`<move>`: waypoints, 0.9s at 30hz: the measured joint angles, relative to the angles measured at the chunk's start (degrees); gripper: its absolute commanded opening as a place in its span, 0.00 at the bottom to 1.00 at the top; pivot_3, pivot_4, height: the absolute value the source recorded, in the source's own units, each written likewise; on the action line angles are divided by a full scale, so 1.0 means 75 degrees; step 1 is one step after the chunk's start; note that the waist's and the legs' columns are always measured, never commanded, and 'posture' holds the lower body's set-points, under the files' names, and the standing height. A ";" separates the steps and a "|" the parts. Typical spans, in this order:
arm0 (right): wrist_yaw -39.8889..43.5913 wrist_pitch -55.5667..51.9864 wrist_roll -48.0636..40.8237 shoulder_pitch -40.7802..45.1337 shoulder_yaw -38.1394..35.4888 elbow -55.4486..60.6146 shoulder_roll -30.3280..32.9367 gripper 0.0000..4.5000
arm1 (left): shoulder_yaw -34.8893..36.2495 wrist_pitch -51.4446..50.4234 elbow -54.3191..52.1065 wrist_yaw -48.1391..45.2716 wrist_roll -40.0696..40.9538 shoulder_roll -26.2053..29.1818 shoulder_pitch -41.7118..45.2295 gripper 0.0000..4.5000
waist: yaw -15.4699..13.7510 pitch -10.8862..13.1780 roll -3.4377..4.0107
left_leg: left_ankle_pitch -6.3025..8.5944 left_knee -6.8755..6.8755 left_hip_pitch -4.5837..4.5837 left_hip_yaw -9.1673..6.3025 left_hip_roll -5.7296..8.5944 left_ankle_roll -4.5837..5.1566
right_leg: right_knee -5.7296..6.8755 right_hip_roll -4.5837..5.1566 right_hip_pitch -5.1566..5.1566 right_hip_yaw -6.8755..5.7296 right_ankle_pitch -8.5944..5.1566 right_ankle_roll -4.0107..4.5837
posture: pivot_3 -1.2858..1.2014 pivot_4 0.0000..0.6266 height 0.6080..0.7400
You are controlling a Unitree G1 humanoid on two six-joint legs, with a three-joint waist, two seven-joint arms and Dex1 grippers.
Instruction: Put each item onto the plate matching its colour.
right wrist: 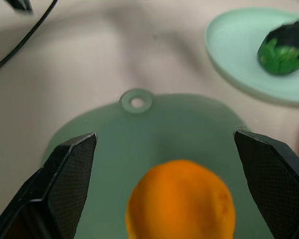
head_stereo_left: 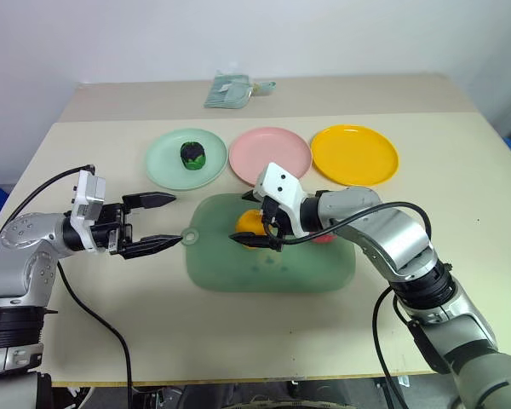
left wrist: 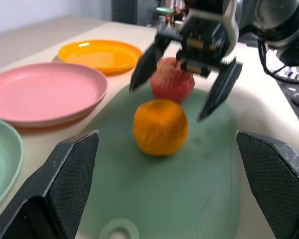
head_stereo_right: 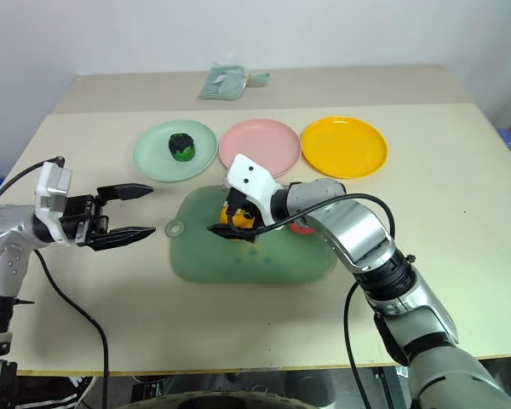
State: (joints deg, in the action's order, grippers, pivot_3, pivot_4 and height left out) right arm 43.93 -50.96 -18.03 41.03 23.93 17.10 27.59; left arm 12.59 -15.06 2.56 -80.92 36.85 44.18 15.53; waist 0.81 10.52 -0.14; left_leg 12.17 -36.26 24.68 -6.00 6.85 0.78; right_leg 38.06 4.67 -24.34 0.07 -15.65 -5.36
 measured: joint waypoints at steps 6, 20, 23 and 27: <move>0.0030 0.0457 0.0739 -0.0132 0.0494 -0.0729 0.0124 1.00 | -0.0001 0.0115 -0.0006 0.0103 -0.0002 -0.0173 -0.0227 1.00 | 0.0007 0.0000 0.0000 | -0.0016 0.0003 -0.0001 0.0001 0.0000 -0.0027 | 0.0000 0.0000 0.0000 0.0000 0.0000 0.0001 | 0.52 0.24 0.98; -0.0603 0.0301 -0.0095 0.0133 -0.1373 -0.0974 -0.1365 0.69 | 0.0043 0.0735 0.0518 0.0299 -0.0078 -0.0534 0.0225 1.00 | -0.0024 0.0000 0.0001 | -0.0017 0.0003 -0.0004 0.0001 -0.0001 -0.0027 | 0.0000 -0.0003 -0.0001 -0.0002 0.0005 0.0007 | 0.52 0.24 0.98; -0.1834 0.1215 0.0241 0.1088 -0.2503 -0.2123 -0.1523 0.69 | 0.0004 0.1051 0.0675 0.0621 -0.0198 -0.0868 0.0563 1.00 | -0.0064 -0.0006 -0.0010 | -0.0021 0.0003 -0.0024 0.0000 0.0004 -0.0032 | -0.0006 -0.0001 -0.0001 -0.0006 0.0008 0.0010 | 0.52 0.24 0.98; -0.2964 0.2316 0.1258 0.1444 -0.2926 -0.3815 -0.0938 0.69 | -0.0082 0.1046 0.0656 0.0880 -0.0211 -0.1137 0.0742 1.00 | -0.0049 -0.0010 -0.0015 | -0.0026 0.0013 -0.0026 0.0002 0.0010 -0.0040 | -0.0008 0.0004 0.0005 -0.0003 0.0007 0.0011 | 0.52 0.24 0.98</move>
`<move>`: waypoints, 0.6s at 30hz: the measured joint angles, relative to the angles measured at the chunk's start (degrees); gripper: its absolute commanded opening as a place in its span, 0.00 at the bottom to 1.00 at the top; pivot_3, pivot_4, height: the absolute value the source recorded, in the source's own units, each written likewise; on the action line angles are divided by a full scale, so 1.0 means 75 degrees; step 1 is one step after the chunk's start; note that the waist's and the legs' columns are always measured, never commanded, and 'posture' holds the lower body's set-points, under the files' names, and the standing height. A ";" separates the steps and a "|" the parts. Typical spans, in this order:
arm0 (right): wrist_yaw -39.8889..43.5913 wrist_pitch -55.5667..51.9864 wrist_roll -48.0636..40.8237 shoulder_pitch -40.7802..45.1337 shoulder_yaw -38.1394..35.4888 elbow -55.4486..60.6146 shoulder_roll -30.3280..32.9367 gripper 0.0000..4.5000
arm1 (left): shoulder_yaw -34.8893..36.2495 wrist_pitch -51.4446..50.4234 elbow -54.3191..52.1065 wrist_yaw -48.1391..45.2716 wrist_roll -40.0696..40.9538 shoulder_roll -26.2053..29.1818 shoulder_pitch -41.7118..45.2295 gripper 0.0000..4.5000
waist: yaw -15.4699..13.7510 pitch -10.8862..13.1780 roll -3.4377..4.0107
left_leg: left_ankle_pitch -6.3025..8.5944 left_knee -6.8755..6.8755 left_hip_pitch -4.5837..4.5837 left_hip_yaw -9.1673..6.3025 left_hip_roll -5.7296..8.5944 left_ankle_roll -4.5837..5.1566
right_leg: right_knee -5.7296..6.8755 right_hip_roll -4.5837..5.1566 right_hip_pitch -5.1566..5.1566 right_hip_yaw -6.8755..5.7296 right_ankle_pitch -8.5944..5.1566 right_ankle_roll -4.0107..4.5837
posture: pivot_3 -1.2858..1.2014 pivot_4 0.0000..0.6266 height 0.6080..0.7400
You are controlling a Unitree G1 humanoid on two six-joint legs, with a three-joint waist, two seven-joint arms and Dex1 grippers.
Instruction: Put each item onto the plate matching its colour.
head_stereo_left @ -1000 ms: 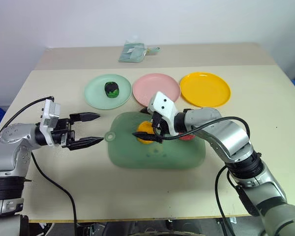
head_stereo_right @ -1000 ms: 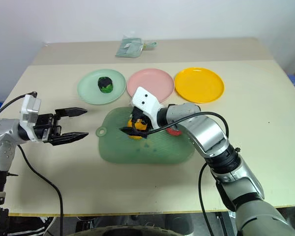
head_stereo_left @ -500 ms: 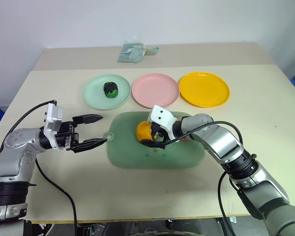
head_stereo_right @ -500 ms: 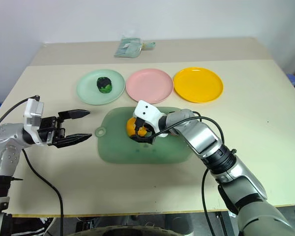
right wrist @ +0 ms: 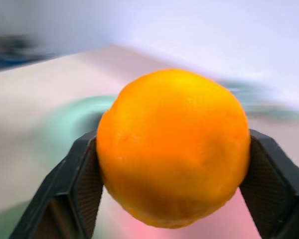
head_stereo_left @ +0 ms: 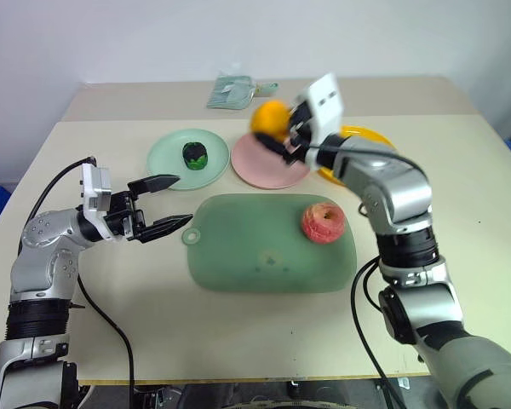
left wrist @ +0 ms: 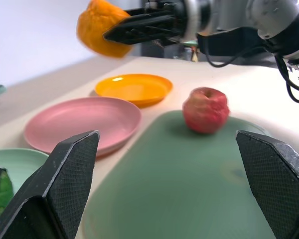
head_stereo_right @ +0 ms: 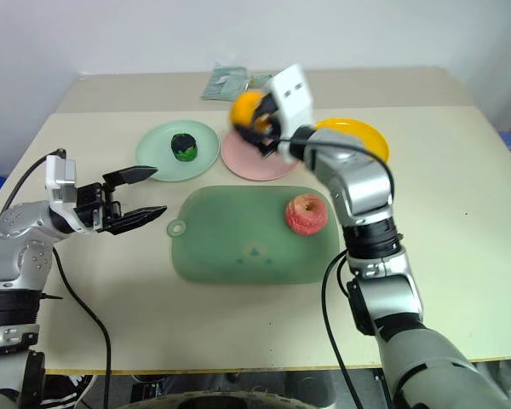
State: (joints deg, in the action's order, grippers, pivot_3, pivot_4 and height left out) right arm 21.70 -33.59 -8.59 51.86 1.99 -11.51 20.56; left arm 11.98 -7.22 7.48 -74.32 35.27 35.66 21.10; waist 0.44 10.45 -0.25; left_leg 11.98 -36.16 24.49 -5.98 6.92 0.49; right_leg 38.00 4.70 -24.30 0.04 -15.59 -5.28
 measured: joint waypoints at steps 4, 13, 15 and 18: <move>-0.1028 0.0429 0.0734 0.0022 -0.0125 -0.2028 0.0311 0.69 | -0.0393 -0.0126 -0.0219 0.0367 -0.0152 -0.0362 0.0163 1.00 | 0.0070 0.0002 0.0002 | -0.0004 0.0011 0.0009 0.0016 -0.0004 -0.0003 | 0.0005 0.0000 -0.0001 0.0009 0.0000 0.0000 | 0.52 0.24 0.98; -0.0959 0.0956 0.0339 -0.0058 -0.0937 -0.2978 0.0175 0.99 | -0.0681 -0.0759 -0.0812 0.0805 -0.0182 -0.0387 0.0287 1.00 | 0.0287 0.0004 0.0006 | -0.0004 0.0016 0.0006 0.0048 -0.0025 -0.0003 | 0.0014 -0.0021 -0.0014 0.0038 0.0000 0.0000 | 0.52 0.24 0.98; -0.0651 0.1048 0.0068 -0.0043 -0.0992 -0.2534 0.0107 0.99 | -0.0765 -0.1151 -0.1022 0.0658 -0.0058 -0.0157 0.0286 1.00 | 0.0282 0.0006 0.0010 | -0.0004 0.0016 0.0006 0.0052 -0.0027 -0.0002 | 0.0015 -0.0022 -0.0017 0.0042 0.0000 0.0000 | 0.52 0.24 0.98; -0.0077 0.1021 -0.0533 0.0015 -0.1306 -0.1757 0.0126 0.99 | -0.0760 -0.1569 -0.1282 0.0519 0.0198 0.0054 0.0289 1.00 | 0.0248 0.0007 0.0010 | -0.0003 0.0014 0.0006 0.0056 -0.0027 -0.0001 | 0.0014 -0.0022 -0.0016 0.0046 0.0000 0.0000 | 0.52 0.24 0.98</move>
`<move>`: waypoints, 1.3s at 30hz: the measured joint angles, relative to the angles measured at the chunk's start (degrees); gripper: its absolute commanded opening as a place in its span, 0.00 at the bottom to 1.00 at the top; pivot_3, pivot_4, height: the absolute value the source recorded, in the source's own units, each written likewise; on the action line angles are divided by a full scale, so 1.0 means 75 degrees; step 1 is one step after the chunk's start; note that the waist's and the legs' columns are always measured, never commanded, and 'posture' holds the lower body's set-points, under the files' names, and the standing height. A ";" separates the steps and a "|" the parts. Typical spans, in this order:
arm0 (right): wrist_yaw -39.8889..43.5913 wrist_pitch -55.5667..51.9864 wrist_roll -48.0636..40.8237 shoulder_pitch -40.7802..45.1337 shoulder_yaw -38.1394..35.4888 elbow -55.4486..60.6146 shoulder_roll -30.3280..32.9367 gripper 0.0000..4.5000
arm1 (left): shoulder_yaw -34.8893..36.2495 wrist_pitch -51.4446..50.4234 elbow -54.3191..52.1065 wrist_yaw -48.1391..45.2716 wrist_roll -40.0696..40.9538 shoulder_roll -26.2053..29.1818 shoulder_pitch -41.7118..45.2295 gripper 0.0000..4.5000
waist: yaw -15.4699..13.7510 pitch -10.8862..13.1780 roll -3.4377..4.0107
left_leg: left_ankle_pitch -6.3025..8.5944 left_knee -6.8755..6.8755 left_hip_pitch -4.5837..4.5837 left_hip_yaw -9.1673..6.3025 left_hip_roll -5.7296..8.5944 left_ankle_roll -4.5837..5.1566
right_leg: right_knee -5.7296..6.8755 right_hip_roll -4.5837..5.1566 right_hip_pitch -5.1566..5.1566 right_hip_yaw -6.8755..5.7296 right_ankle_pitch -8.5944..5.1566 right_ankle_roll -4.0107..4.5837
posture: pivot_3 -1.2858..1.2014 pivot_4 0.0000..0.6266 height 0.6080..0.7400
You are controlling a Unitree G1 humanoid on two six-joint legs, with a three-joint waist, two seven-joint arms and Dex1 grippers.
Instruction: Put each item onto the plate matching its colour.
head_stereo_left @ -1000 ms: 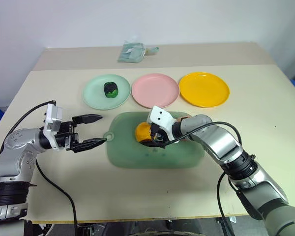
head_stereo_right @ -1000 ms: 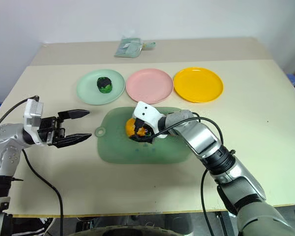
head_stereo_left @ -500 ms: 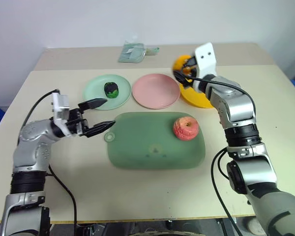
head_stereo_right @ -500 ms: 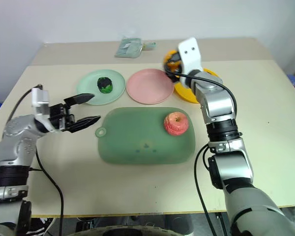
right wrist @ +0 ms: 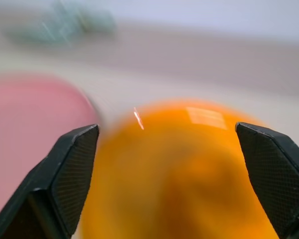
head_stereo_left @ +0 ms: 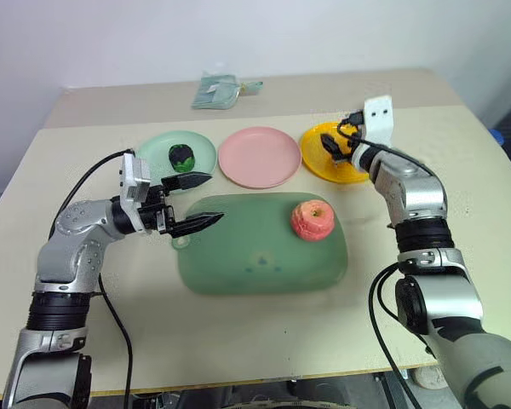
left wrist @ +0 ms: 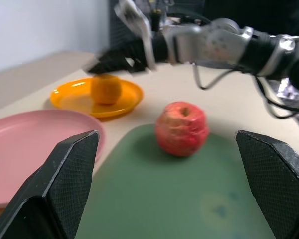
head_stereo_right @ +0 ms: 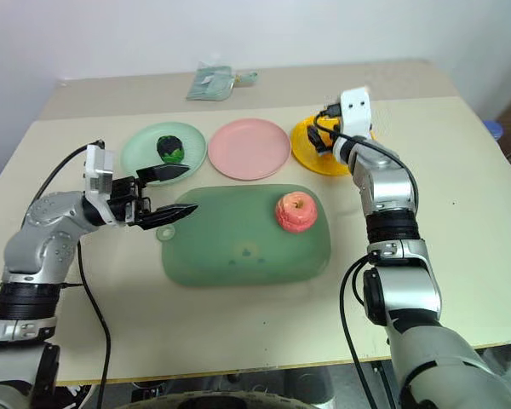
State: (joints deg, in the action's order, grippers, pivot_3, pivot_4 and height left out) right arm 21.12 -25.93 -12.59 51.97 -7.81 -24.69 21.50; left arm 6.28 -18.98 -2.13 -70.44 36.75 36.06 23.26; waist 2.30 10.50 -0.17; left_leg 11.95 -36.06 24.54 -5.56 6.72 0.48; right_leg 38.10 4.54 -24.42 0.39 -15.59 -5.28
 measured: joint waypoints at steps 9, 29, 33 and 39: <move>0.3650 -0.3530 -0.2790 -0.1914 0.0411 0.4421 0.2727 0.99 | 0.0232 -0.0746 -0.0340 -0.0172 0.0506 0.0486 0.0071 1.00 | -0.0290 0.0000 -0.0002 | 0.0043 -0.0015 0.0000 0.0005 0.0000 0.0069 | -0.0022 0.0008 0.0019 0.0000 0.0000 -0.0001 | 0.52 0.24 0.98; 0.4166 -0.2006 -0.1112 -0.3239 0.2099 0.5041 0.3519 0.99 | 0.0095 -0.0811 -0.0339 -0.0350 0.0165 0.0506 0.0296 1.00 | -0.0233 -0.0001 -0.0003 | 0.0040 -0.0015 -0.0006 0.0043 -0.0015 0.0063 | -0.0017 0.0004 0.0010 0.0021 0.0001 -0.0001 | 0.52 0.24 0.98; 0.4423 -0.1994 -0.1063 -0.3278 0.2189 0.5039 0.3534 0.87 | 0.0097 -0.0694 -0.0340 -0.0250 0.0135 0.0500 0.0292 1.00 | -0.0232 -0.0001 -0.0003 | 0.0041 -0.0015 -0.0006 0.0043 -0.0015 0.0063 | -0.0017 0.0004 0.0010 0.0021 0.0001 -0.0001 | 0.52 0.24 0.98; 0.4296 -0.2026 -0.1090 -0.3058 0.2126 0.4830 0.3113 0.67 | 0.0201 -0.0415 -0.0266 0.0121 -0.0036 0.0439 0.0313 1.00 | -0.0213 -0.0001 -0.0007 | 0.0042 -0.0016 -0.0008 0.0045 -0.0017 0.0065 | -0.0015 0.0001 0.0009 0.0024 0.0002 -0.0001 | 0.52 0.24 0.98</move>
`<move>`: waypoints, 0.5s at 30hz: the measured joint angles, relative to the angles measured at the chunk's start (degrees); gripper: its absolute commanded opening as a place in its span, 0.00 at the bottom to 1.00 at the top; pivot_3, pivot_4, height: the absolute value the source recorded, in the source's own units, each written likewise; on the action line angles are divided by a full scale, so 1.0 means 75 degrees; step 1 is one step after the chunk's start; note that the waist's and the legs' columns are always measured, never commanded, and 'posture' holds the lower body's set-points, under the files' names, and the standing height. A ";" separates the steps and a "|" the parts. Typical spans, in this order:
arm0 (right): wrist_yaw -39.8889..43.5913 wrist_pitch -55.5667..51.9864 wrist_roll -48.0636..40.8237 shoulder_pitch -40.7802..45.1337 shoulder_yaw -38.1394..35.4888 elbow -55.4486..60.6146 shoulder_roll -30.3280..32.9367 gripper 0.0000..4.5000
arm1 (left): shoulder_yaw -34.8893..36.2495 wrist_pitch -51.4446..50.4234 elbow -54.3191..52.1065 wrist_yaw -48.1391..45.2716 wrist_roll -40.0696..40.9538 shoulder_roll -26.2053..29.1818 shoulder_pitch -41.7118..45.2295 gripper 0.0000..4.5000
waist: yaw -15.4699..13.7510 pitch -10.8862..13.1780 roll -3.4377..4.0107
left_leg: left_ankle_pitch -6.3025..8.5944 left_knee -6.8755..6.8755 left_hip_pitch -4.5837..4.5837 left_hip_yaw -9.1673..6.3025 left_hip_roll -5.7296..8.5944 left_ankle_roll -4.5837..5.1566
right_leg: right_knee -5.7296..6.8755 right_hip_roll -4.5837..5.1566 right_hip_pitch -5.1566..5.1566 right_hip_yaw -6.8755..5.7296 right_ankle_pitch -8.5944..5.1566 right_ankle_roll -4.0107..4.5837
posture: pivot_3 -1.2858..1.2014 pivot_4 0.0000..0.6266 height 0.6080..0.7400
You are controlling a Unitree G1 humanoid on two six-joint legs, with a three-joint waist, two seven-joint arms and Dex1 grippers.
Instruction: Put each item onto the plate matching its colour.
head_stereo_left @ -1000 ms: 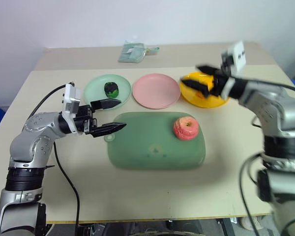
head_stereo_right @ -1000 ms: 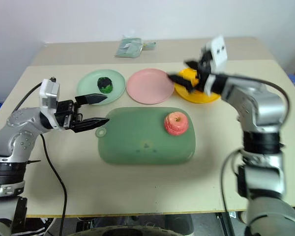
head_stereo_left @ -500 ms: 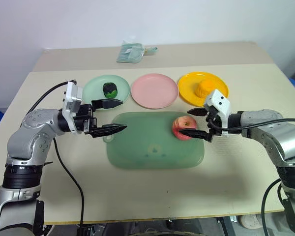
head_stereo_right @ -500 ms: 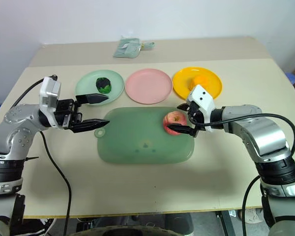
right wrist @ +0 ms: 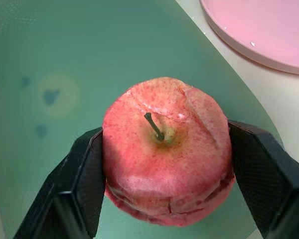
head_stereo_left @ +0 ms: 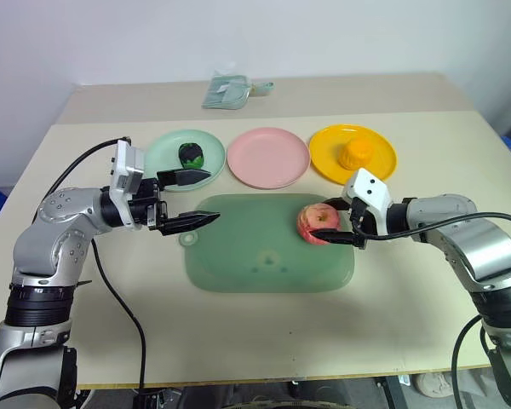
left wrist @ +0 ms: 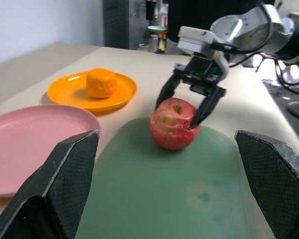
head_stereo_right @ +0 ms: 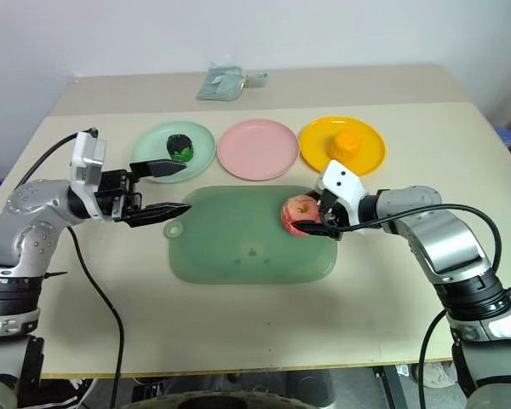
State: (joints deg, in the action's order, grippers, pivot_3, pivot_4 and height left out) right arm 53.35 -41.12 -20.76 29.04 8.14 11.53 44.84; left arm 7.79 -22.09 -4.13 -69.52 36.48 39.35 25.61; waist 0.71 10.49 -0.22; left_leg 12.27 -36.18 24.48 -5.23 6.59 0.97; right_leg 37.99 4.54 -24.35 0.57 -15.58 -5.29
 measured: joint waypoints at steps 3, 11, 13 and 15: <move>-0.0484 0.0002 -0.0115 0.0729 -0.0215 -0.0445 -0.0821 0.67 | 0.0076 0.0071 0.0134 0.0348 -0.0069 -0.0050 0.0091 1.00 | 0.0047 0.0002 0.0003 | -0.0005 0.0004 -0.0001 0.0009 -0.0004 -0.0008 | 0.0011 -0.0006 -0.0013 0.0012 0.0002 0.0002 | 0.52 0.24 0.98; -0.1932 0.1636 0.0851 0.2903 -0.0406 -0.2845 -0.2333 0.67 | 0.0348 0.0346 0.0638 0.2436 -0.1045 -0.0471 0.0090 1.00 | -0.0039 -0.0002 -0.0005 | -0.0025 0.0003 0.0001 0.0017 0.0002 -0.0042 | 0.0007 -0.0005 -0.0013 0.0014 0.0002 0.0001 | 0.52 0.24 0.98; -0.2084 0.2320 0.1310 0.3140 -0.0188 -0.3930 -0.2683 0.67 | 0.0354 0.0438 0.0662 0.2736 -0.1253 -0.0513 -0.0004 1.00 | 0.0000 -0.0005 -0.0011 | -0.0024 0.0006 0.0001 0.0028 0.0002 -0.0041 | 0.0008 -0.0005 -0.0016 0.0021 0.0003 0.0000 | 0.52 0.24 0.98; -0.2292 0.2929 0.1640 0.3297 -0.0078 -0.5041 -0.3088 0.67 | 0.0339 0.0507 0.0606 0.2862 -0.1334 -0.0554 -0.0122 1.00 | 0.0033 -0.0004 -0.0010 | -0.0025 0.0010 0.0001 0.0034 0.0001 -0.0042 | 0.0011 -0.0007 -0.0024 0.0028 0.0003 0.0000 | 0.52 0.24 0.98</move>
State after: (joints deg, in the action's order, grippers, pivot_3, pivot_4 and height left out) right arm 36.15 -19.16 -8.46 53.77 7.56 -26.28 21.69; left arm 10.33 -18.29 0.42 -48.06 26.48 35.20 24.69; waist 0.95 10.46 -0.30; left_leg 12.08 -36.11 24.49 -4.98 6.60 0.65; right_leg 38.07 4.49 -24.54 0.78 -15.56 -5.29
